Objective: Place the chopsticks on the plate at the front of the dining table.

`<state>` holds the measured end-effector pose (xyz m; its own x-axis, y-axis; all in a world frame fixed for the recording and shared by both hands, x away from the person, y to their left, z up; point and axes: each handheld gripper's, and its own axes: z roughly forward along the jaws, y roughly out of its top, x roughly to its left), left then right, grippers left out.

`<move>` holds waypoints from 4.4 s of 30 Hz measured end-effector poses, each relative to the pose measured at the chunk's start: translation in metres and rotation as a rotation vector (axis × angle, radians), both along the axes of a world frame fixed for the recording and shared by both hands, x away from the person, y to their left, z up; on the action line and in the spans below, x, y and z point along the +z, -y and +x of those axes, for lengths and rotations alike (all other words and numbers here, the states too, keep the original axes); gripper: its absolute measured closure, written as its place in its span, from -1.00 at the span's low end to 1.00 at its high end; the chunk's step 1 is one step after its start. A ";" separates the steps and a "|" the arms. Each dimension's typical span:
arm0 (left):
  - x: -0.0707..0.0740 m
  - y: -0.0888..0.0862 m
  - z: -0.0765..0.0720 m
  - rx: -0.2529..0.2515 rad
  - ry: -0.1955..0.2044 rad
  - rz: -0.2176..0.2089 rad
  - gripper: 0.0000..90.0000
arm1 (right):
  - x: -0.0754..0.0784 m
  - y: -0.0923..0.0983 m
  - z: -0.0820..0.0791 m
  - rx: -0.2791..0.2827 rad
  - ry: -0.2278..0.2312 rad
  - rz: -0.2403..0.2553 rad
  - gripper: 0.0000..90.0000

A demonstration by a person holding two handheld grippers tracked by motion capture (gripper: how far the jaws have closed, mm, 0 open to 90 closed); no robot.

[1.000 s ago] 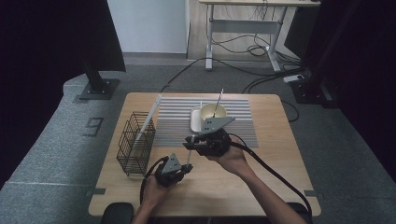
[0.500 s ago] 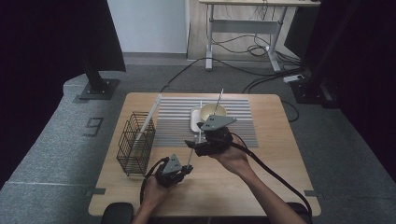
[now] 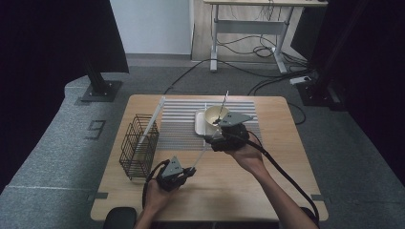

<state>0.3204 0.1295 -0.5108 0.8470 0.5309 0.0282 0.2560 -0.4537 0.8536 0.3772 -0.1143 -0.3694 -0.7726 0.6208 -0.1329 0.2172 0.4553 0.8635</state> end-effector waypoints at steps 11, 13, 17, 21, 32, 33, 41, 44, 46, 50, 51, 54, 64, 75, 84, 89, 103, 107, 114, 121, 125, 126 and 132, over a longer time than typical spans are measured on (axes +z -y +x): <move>0.001 -0.002 0.000 -0.002 0.007 -0.008 0.90 | -0.035 0.035 0.028 -0.088 -0.072 0.012 -0.50; 0.001 -0.002 -0.001 -0.003 0.008 -0.006 0.90 | -0.041 0.040 0.031 -0.103 -0.075 0.002 -0.50; 0.002 -0.002 -0.001 -0.008 0.008 -0.007 0.90 | -0.051 0.045 0.036 -0.122 -0.080 -0.008 -0.50; 0.001 0.000 0.000 -0.011 -0.009 0.007 0.90 | -0.056 0.047 0.036 -0.121 -0.078 -0.014 -0.51; -0.001 0.002 0.000 -0.010 -0.013 0.025 0.90 | -0.038 0.055 0.022 -0.098 -0.060 0.029 -0.72; -0.001 0.002 0.001 -0.011 -0.014 0.028 0.90 | -0.036 0.057 0.020 -0.099 -0.056 0.031 -0.74; -0.003 0.003 0.001 -0.007 -0.020 0.041 0.90 | -0.028 0.071 0.006 -0.106 -0.038 0.021 -0.88; -0.003 0.003 0.001 -0.003 -0.026 0.038 0.90 | -0.028 0.077 0.002 -0.113 -0.036 0.012 -0.88; -0.003 0.003 0.002 0.000 -0.028 0.038 0.90 | -0.028 0.081 -0.001 -0.116 -0.037 0.011 -0.88; -0.003 0.002 0.002 0.005 -0.030 0.043 0.90 | -0.032 0.088 -0.007 -0.127 -0.039 -0.005 -0.88; -0.003 0.002 0.002 0.006 -0.030 0.043 0.90 | -0.033 0.089 -0.008 -0.128 -0.039 -0.009 -0.88; -0.004 0.002 0.003 0.012 -0.032 0.044 0.90 | -0.036 0.094 -0.011 -0.130 -0.042 -0.014 -0.88; -0.003 -0.001 0.003 0.026 -0.034 0.051 0.90 | -0.053 0.109 -0.021 -0.154 -0.082 0.010 -0.88; -0.004 -0.003 0.004 0.039 -0.040 0.053 0.90 | -0.089 0.131 -0.028 -0.210 -0.132 0.012 -0.87; -0.004 -0.005 0.005 0.050 -0.046 0.049 0.90 | -0.122 0.137 -0.032 -0.227 -0.176 -0.003 -0.88; -0.004 -0.005 0.005 0.052 -0.049 0.053 0.90 | -0.139 0.141 -0.033 -0.232 -0.211 -0.001 -0.91; -0.003 -0.002 0.009 0.060 -0.074 0.054 0.90 | -0.177 0.145 -0.032 -0.247 -0.276 -0.049 -0.92; -0.002 -0.001 0.010 0.060 -0.086 0.046 0.90 | -0.183 0.148 -0.031 -0.252 -0.292 -0.044 -0.92; 0.000 0.000 0.016 0.071 -0.090 0.052 0.90 | -0.188 0.149 -0.032 -0.257 -0.283 -0.067 -0.94; 0.007 0.003 0.024 0.091 -0.094 0.069 0.90 | -0.188 0.148 -0.032 -0.260 -0.282 -0.073 -0.96; 0.008 0.003 0.029 0.104 -0.102 0.077 0.90 | -0.188 0.148 -0.032 -0.259 -0.282 -0.073 -0.96; 0.009 0.003 0.032 0.111 -0.104 0.085 0.90 | -0.188 0.148 -0.032 -0.260 -0.282 -0.073 -0.96; 0.013 0.006 0.043 0.130 -0.103 0.109 0.90 | -0.188 0.148 -0.032 -0.260 -0.282 -0.073 -0.96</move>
